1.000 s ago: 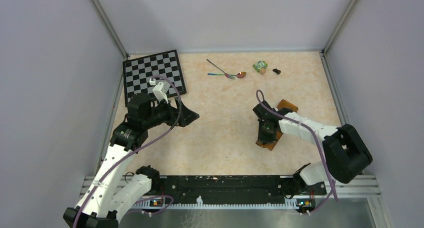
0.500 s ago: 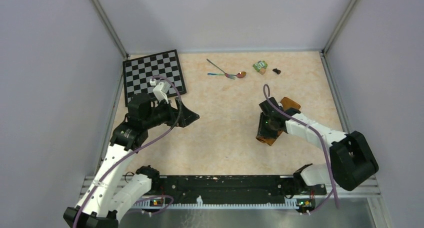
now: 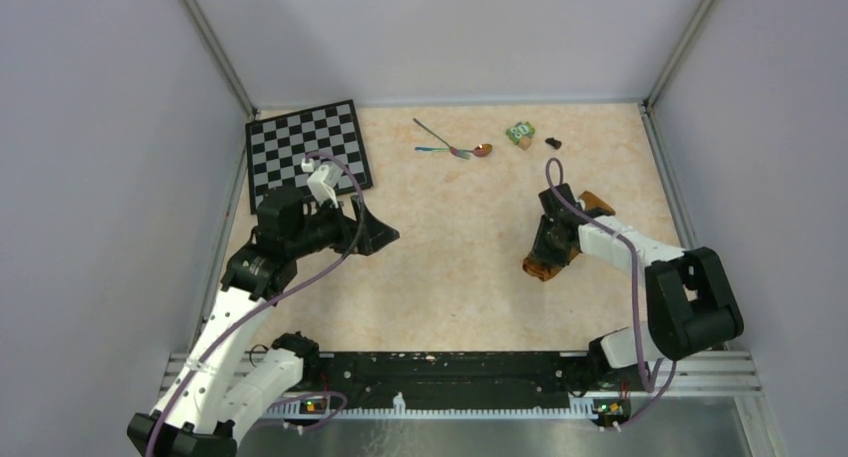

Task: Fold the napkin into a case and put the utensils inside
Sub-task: Move the smaller rectangle folded napkin to the center of the board.

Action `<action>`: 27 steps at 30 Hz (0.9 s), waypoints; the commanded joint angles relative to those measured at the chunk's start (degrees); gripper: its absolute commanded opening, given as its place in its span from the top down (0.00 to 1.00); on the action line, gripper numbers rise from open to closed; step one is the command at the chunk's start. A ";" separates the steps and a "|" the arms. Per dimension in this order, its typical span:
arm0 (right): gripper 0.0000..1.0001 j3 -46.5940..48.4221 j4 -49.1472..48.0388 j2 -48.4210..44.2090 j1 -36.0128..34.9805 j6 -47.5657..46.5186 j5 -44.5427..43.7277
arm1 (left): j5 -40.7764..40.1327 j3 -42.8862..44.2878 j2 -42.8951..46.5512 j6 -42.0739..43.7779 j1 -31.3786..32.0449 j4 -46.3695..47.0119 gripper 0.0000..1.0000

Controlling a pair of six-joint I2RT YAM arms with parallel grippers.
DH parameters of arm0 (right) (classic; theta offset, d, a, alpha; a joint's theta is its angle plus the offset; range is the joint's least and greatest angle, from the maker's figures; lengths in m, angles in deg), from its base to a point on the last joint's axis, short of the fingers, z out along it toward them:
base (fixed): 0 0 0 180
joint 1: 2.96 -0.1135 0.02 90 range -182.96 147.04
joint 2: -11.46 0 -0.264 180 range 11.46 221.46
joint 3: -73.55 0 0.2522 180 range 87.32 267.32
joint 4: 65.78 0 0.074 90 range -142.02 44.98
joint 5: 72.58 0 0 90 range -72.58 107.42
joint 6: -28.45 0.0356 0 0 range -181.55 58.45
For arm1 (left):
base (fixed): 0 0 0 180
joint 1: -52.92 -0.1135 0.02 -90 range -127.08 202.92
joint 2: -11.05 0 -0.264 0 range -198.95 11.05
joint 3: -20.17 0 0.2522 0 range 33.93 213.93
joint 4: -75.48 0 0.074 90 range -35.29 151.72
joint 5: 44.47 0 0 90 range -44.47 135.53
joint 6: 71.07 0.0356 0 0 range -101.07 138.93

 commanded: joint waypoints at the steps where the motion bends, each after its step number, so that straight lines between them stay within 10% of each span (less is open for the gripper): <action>1: 0.67 2.38 -3.84 6.71 6.23 -7.38 -5.51 | -0.11 1.23 0.86 1.08 -0.10 0.53 0.01; 9: 0.65 14.88 2.32 20.53 10.75 -20.82 -10.59 | 0.39 1.25 -0.08 1.69 -0.17 1.08 0.01; 27: 0.56 20.12 0.51 19.35 16.50 -32.30 -13.87 | 2.41 -0.14 -1.31 1.86 -0.10 2.18 0.01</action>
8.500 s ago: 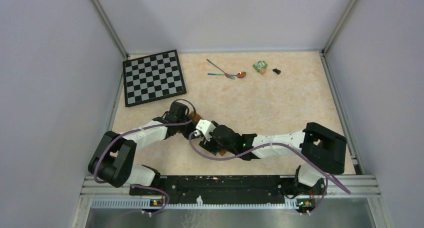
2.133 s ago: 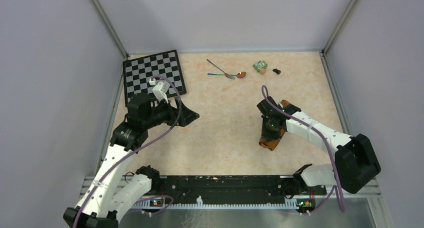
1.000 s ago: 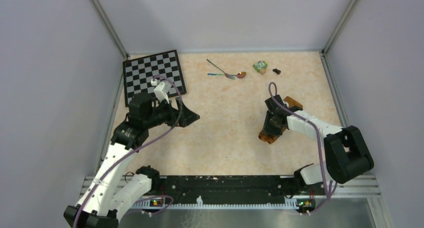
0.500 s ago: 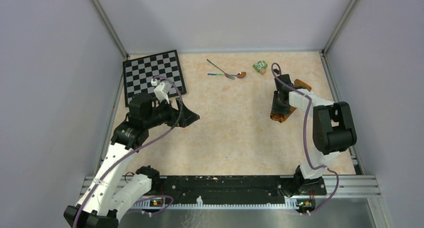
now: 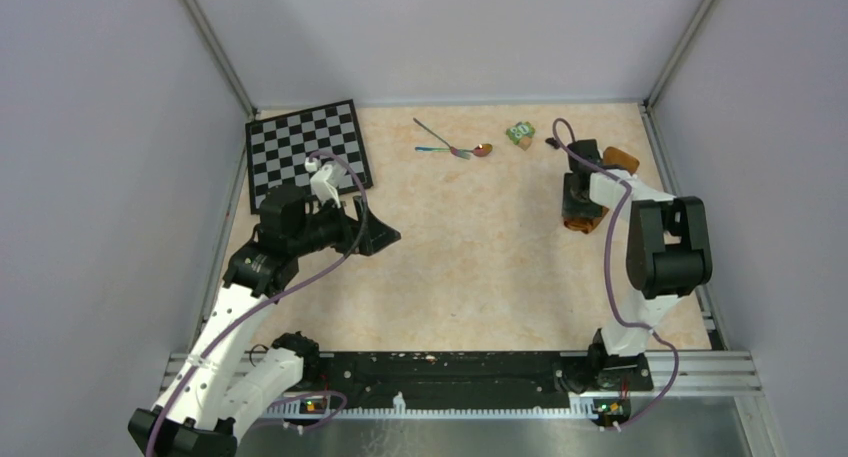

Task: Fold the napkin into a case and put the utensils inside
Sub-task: Move the smaller rectangle folded napkin to the center of the board, then pick up the spoon from the center of the board.

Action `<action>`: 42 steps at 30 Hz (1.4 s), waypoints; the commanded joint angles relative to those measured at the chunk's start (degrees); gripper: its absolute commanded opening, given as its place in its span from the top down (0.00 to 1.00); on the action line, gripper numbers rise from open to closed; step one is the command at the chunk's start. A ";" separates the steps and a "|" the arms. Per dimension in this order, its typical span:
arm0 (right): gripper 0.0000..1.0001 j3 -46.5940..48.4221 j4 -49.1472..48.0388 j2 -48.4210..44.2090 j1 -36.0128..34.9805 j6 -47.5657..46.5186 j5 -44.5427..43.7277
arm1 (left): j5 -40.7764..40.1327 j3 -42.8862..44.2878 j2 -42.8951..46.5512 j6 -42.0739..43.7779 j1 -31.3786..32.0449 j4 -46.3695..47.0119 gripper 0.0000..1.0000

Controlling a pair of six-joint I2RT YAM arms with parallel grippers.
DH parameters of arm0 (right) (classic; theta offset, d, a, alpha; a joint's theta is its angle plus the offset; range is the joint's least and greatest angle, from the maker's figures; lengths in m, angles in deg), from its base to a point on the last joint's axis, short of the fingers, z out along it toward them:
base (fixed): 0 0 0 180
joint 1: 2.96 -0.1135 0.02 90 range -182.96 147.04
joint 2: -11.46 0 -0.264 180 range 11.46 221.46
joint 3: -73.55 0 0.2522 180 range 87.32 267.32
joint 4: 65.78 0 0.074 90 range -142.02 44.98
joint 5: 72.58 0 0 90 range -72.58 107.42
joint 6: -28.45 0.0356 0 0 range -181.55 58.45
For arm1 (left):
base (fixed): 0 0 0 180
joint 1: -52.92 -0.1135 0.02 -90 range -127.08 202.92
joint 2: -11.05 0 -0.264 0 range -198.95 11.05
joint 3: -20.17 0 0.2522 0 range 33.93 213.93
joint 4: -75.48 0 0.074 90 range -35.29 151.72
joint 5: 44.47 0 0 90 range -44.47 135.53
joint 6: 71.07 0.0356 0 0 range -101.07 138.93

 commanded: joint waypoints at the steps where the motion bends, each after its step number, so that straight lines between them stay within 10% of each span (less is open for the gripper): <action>1: 0.55 -0.13 4.66 -2.51 -0.63 -4.01 -2.22 | 1.83 -0.13 -0.63 0.58 -0.10 2.32 0.01; 6: 0.40 5.07 8.46 -11.55 -7.53 -3.11 -5.88 | 1.14 0.63 -1.40 0.75 -0.10 2.43 0.01; 13: 0.30 3.59 -10.76 -15.26 -8.94 7.90 15.76 | 1.95 -1.12 -3.02 -2.94 -0.09 7.09 0.01; 22: 0.30 16.61 -24.73 8.19 -8.61 18.46 33.94 | 0.72 -5.26 -1.87 -10.27 -0.09 14.06 0.01; 42: 0.64 27.40 -36.71 32.93 -5.81 34.87 35.78 | -6.07 -5.53 -2.31 -14.18 0.08 12.26 0.01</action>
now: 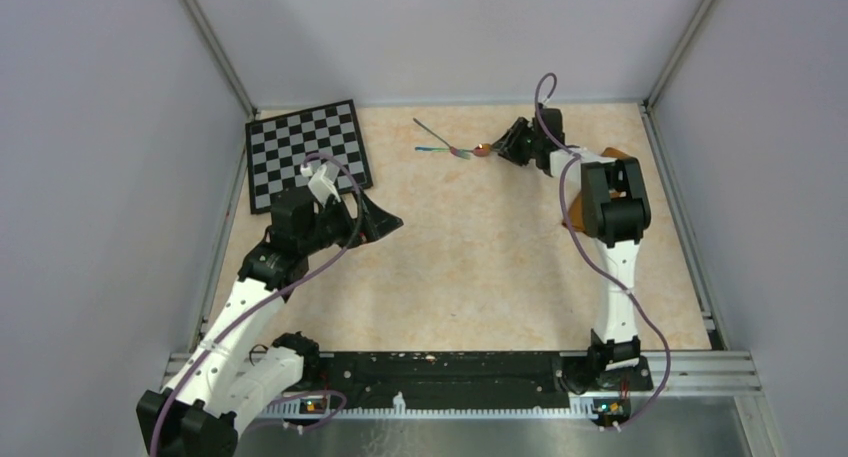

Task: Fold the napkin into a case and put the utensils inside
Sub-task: Pick up the spoon from the center of the board, then pass from the right arm to the left

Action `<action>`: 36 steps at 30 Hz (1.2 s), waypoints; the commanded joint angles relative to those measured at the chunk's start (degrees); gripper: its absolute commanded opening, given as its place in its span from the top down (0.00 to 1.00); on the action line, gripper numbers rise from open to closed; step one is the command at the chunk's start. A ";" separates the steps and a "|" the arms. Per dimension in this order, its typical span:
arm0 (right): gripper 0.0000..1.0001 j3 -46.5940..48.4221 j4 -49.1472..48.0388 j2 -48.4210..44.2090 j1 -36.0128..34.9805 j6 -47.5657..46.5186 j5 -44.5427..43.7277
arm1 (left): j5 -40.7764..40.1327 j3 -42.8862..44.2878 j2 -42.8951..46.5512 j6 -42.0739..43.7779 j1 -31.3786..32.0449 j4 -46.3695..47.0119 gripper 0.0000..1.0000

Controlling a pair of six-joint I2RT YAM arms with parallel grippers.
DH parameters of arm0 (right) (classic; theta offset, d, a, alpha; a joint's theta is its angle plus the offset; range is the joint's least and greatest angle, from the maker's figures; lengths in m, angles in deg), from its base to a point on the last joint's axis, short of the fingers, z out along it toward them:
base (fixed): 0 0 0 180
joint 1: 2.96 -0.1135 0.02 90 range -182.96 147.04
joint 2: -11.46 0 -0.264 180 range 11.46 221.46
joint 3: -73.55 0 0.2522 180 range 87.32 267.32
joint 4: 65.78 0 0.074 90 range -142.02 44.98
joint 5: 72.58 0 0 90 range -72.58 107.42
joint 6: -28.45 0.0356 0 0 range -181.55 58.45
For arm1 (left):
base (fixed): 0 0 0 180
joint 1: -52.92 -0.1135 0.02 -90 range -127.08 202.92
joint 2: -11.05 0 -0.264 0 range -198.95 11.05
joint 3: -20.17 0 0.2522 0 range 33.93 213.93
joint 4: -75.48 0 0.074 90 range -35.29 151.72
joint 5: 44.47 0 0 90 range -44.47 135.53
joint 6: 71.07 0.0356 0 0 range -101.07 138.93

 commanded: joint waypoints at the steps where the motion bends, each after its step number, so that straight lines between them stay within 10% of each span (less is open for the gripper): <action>1: 0.66 0.83 -2.07 3.68 -0.68 2.98 0.61 | -0.28 1.10 -0.20 0.02 0.08 1.53 0.01; 14: 0.97 3.81 -2.87 5.32 -2.39 2.31 -0.35 | 1.62 -0.46 0.24 0.73 0.08 2.76 0.01; 27: 1.00 14.52 48.06 -15.17 -3.21 -31.38 -16.55 | 5.17 -0.99 2.58 3.60 0.08 1.78 0.01; 36: 1.00 1.22 61.47 -41.76 -12.13 -57.98 -19.91 | 15.61 0.32 -0.95 10.14 0.13 5.64 0.01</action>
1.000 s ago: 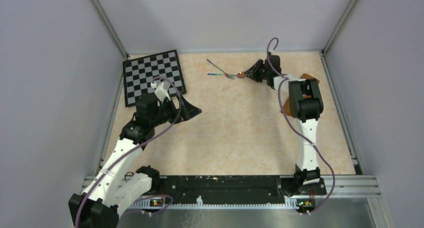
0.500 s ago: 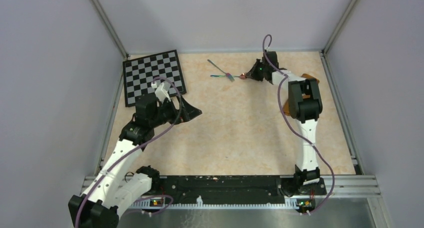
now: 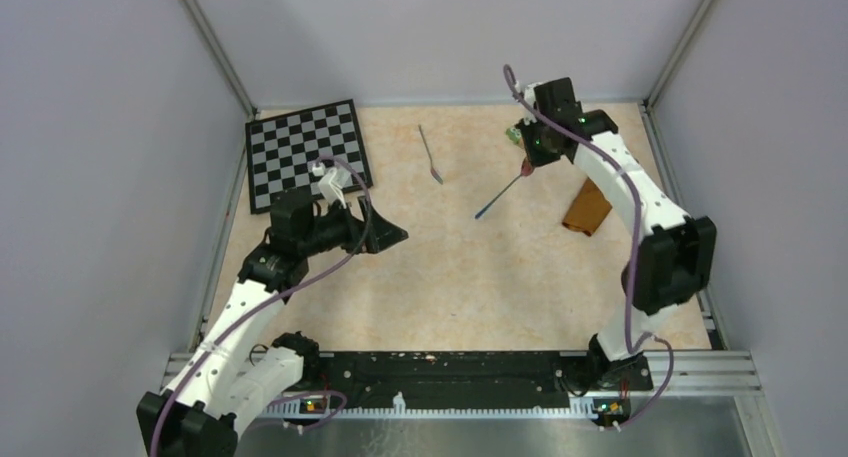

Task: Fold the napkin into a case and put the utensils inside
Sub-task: Pass from the right arm to the left

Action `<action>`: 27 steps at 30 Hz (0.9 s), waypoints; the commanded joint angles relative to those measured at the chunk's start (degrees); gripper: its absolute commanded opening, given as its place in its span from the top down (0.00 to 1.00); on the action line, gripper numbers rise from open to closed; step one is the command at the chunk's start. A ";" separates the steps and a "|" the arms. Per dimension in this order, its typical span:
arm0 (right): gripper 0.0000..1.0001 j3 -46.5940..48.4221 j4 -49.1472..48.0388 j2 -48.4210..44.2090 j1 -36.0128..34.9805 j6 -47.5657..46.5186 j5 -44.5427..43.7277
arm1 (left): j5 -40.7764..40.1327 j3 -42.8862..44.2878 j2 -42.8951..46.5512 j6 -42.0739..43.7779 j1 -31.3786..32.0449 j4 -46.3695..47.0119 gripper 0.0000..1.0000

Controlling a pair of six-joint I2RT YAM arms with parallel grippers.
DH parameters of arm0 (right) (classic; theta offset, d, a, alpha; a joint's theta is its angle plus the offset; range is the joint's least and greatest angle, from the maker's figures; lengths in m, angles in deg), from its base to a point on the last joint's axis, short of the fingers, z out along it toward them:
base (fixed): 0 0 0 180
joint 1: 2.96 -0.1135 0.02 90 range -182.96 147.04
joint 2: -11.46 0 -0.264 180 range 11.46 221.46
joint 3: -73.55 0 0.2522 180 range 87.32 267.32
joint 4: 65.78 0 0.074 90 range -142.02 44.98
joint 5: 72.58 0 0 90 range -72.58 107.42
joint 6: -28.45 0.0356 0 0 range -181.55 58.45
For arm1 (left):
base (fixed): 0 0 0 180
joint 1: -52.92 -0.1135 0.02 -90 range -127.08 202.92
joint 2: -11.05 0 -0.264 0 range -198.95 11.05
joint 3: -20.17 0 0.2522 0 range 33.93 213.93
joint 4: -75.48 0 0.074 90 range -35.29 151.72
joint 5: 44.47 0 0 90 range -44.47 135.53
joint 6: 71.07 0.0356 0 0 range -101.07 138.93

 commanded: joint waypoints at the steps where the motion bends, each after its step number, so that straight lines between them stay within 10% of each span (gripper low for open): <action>1: 1.00 -5.53 9.28 -16.55 -5.20 -17.29 9.02 | 10.98 0.94 -3.34 3.95 0.26 6.82 0.01; 7: 1.00 -19.46 0.75 -35.13 -9.09 -17.55 41.80 | 20.40 -2.69 -8.44 -0.10 7.46 19.84 0.01; 16: 1.00 -22.20 -1.39 -39.04 -17.20 -13.06 45.80 | 15.34 -4.38 -13.68 -5.25 24.07 32.81 0.06; 24: 1.00 -24.22 -4.99 -39.34 -18.05 -9.53 44.55 | 11.38 -3.84 -16.82 -5.59 29.60 34.01 0.54; 27: 1.00 -25.87 -8.13 -39.12 -18.03 -4.71 41.96 | 9.40 -3.48 -16.72 -5.19 29.62 33.49 0.90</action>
